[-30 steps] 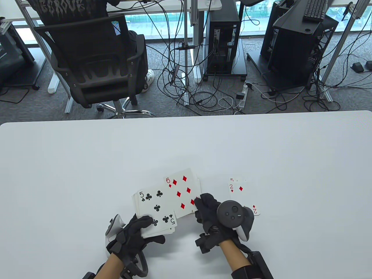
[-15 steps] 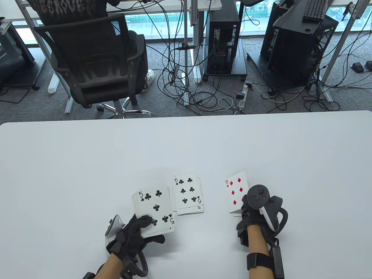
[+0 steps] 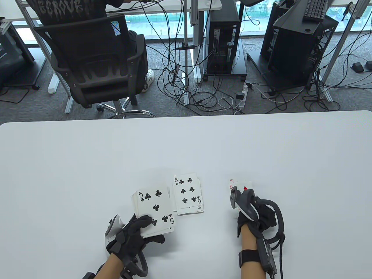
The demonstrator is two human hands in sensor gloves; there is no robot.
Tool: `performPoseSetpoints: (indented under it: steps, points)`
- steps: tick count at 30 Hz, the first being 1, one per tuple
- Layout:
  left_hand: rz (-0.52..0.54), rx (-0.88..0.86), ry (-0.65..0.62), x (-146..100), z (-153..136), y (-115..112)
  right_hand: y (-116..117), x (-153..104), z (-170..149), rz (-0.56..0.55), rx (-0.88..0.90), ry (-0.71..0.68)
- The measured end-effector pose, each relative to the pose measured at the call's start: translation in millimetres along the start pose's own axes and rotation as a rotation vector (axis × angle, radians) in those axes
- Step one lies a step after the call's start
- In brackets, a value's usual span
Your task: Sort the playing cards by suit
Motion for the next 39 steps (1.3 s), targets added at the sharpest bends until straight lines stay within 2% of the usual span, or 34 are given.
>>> performPoseSetpoints:
  steps: [6, 10, 13, 16, 20, 21, 22, 24, 26, 28, 31, 36, 39]
  points:
    - [-0.002, 0.003, 0.004, 0.2, -0.1, -0.2, 0.1, 0.9, 0.5, -0.003, -0.030, 0.006]
    - [-0.001, 0.003, 0.008, 0.2, -0.6, -0.2, -10.6, -2.2, 2.6, -0.065, 0.015, -0.030]
    - [-0.001, 0.007, 0.012, 0.6, -1.1, -0.3, -28.6, -13.3, 20.2, -0.165, 0.113, -0.149]
    - [0.001, 0.010, 0.018, 0.3, -1.9, -0.2, -47.2, -30.0, 44.1, -0.300, 0.284, -0.294]
    - [0.004, 0.015, 0.020, 0.3, -1.7, 0.0, -70.6, -64.4, 84.9, -0.461, 0.610, -0.556]
    - [0.006, 0.018, 0.020, 0.4, -1.7, 0.4, -75.7, -74.0, 97.3, -0.493, 0.723, -0.666]
    - [0.006, 0.019, 0.021, 0.3, -1.8, 0.5, -78.3, -79.2, 104.9, -0.504, 0.790, -0.733]
    - [0.008, 0.019, 0.025, 0.1, -2.1, 0.2, -82.9, -93.8, 121.9, -0.520, 0.920, -0.779]
    - [0.005, 0.018, 0.024, 0.4, -1.8, -0.6, -84.6, -101.6, 134.5, -0.515, 0.925, -0.830]
    - [0.005, 0.021, 0.018, 0.3, 0.0, -1.0, -83.9, -106.8, 141.5, -0.514, 0.845, -0.832]
    - [-0.002, 0.036, 0.013, 1.3, 1.0, -1.9, -82.0, -109.7, 140.0, -0.642, 0.761, -0.792]
    - [-0.021, 0.037, 0.008, 2.2, 0.8, -3.4, -79.0, -108.1, 128.0, -0.725, 0.908, -0.727]
    - [-0.030, 0.042, 0.001, 2.8, 1.7, -4.6, -74.9, -103.4, 122.3, -0.721, 0.980, -0.708]
Point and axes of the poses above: the tracker on the back of each hand, its own z axis roughly to the thumb side, its own x axis roughly from the wrist to the fingertips, y = z × x, the point moved 1 cm from there along x, roughly from the wrist to the fingertips, and after that the axes turned 13 degrees about -y, right-handed, at the moved point
